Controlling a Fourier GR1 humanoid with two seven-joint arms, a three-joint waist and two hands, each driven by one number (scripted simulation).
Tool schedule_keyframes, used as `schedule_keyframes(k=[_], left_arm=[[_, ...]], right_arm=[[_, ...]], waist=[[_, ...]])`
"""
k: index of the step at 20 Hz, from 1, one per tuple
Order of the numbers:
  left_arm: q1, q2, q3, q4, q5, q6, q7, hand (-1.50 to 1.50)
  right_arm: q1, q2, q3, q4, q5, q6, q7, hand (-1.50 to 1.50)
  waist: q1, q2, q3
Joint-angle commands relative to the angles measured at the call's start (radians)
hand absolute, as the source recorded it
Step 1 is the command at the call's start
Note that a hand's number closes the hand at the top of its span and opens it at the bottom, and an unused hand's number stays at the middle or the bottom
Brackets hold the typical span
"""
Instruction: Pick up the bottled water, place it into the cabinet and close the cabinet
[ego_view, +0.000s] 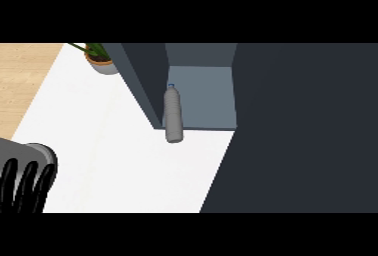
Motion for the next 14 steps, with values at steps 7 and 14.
schedule_keyframes(k=[7, 14], left_arm=[[0.213, 0.066, 0.143, -0.093, 0.134, -0.160, -0.058, -1.50], [0.265, 0.108, 0.272, -0.065, 0.257, -0.279, -0.058, -1.50]], right_arm=[[-0.153, 0.185, 0.255, 0.029, 0.089, -0.017, 0.177, 1.50], [-0.370, 0.316, 0.213, 0.095, -0.042, -0.131, 0.360, 1.50]], waist=[[0.021, -0.016, -0.005], [0.028, -0.009, -0.005]])
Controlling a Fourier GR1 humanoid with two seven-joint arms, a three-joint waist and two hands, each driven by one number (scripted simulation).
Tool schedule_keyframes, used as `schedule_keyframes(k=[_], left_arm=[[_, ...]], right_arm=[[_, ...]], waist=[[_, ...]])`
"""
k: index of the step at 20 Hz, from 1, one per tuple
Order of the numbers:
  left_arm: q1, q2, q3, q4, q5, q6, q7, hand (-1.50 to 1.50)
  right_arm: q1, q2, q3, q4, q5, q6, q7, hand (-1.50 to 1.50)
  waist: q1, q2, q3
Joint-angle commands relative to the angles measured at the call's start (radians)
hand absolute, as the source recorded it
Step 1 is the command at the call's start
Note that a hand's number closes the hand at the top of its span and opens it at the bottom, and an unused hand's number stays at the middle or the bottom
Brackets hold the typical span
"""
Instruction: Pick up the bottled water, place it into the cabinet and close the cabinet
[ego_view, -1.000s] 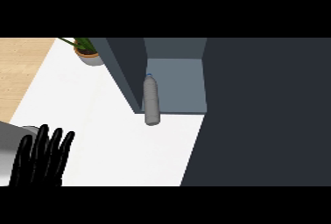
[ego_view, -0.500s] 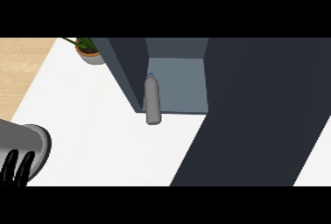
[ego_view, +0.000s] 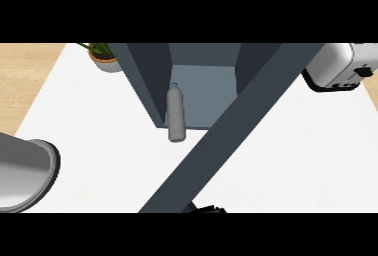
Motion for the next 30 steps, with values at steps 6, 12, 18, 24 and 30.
schedule_keyframes(k=[6, 12, 18, 24, 30], left_arm=[[0.095, 0.036, 0.170, 0.006, 0.147, -0.155, -0.010, -1.50], [0.087, 0.045, 0.278, 0.088, 0.234, -0.246, 0.011, -1.50], [0.142, 0.040, 0.363, 0.075, 0.299, -0.310, 0.039, -1.50], [0.184, -0.015, 0.399, 0.071, 0.318, -0.383, 0.055, -1.50], [0.198, -0.023, 0.485, 0.048, 0.380, -0.396, 0.105, -1.50]], right_arm=[[-0.421, 0.085, -0.021, 0.124, -0.192, -0.166, 0.150, 1.50], [-0.623, 0.086, -0.233, 0.242, -0.398, -0.162, 0.166, 1.50], [-0.829, 0.087, -0.378, 0.450, -0.559, -0.175, 0.132, 1.50], [-0.919, 0.028, -0.583, 0.587, -0.640, -0.019, 0.123, 1.50], [-1.040, 0.031, -0.645, 0.808, -0.642, 0.061, 0.064, 1.50]], waist=[[0.005, -0.014, -0.004], [-0.018, -0.013, -0.003], [-0.008, -0.011, -0.003], [-0.017, -0.014, -0.003], [-0.013, -0.013, -0.002]])
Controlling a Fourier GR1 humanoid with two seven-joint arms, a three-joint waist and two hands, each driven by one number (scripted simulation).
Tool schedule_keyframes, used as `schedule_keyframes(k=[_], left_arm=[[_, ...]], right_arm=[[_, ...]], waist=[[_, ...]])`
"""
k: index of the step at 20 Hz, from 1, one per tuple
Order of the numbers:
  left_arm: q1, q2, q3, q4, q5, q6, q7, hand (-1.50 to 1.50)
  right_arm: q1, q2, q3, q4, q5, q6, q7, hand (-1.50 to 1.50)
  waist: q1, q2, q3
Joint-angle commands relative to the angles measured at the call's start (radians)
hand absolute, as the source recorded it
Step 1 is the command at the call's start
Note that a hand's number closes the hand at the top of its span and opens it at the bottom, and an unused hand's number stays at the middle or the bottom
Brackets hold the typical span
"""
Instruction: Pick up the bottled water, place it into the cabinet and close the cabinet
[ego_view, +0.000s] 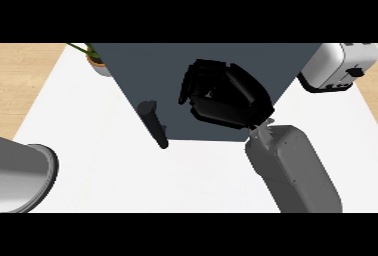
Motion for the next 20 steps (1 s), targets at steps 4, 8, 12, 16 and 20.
schedule_keyframes(k=[4, 8, 12, 16, 20], left_arm=[[-0.038, -0.018, 0.034, 0.030, 0.009, -0.016, 0.040, -1.50], [0.025, -0.029, 0.060, -0.031, 0.049, -0.040, 0.067, -1.50], [-0.018, 0.014, 0.065, -0.021, 0.102, -0.021, 0.091, -1.50], [-0.003, -0.010, 0.076, 0.042, 0.078, -0.094, 0.096, -1.50], [-0.053, -0.018, 0.049, 0.030, 0.057, -0.046, 0.109, -1.50]], right_arm=[[-0.189, 0.005, -0.102, 0.267, 0.001, 0.072, -0.059, 1.50], [-0.199, -0.061, -0.141, 0.284, -0.032, 0.140, -0.030, 1.50], [-0.251, 0.022, -0.112, 0.337, 0.012, 0.086, -0.061, 1.50], [-0.229, 0.024, -0.110, 0.339, -0.042, 0.152, -0.067, 1.50], [-0.251, 0.024, -0.123, 0.349, -0.062, 0.144, -0.040, 1.50]], waist=[[0.008, 0.017, -0.001], [0.019, 0.016, 0.000], [0.025, 0.023, -0.001], [0.027, 0.018, -0.001], [0.017, 0.021, -0.001]])
